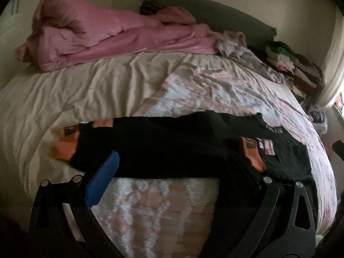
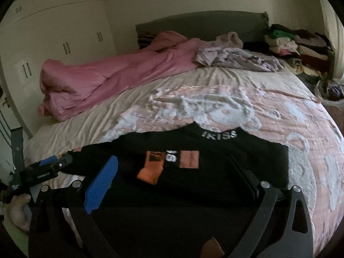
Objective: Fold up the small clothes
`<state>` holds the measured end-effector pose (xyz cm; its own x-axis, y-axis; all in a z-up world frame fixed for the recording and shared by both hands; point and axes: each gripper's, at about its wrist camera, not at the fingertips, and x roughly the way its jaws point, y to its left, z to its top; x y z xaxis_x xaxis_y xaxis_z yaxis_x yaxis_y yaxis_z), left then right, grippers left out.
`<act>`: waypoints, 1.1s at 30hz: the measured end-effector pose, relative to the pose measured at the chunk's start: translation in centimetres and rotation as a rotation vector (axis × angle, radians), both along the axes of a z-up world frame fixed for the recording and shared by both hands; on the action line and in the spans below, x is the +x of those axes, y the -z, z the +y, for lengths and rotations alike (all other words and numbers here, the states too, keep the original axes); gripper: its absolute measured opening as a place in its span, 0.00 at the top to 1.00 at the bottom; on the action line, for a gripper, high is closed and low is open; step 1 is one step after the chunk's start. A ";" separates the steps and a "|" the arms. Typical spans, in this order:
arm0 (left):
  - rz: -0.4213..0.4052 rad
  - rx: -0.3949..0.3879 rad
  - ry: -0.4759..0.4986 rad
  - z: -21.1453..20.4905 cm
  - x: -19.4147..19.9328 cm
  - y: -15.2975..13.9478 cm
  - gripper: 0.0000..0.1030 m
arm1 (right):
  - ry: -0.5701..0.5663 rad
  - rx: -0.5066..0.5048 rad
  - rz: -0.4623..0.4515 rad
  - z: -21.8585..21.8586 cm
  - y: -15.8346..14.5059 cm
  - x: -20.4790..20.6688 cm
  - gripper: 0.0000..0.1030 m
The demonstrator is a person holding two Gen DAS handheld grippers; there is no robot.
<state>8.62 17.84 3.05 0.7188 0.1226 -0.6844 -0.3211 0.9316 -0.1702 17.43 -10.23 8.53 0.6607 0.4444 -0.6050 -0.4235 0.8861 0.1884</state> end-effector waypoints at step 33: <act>0.040 -0.089 -0.356 14.5 -3.7 4.7 0.13 | -0.254 -0.110 0.038 14.7 3.5 0.1 0.04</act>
<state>4.95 32.34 -1.69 0.6144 0.2989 -0.7302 -0.6305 0.7424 -0.2267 17.52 4.52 5.08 0.5129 0.5228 -0.6809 -0.6288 0.7687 0.1166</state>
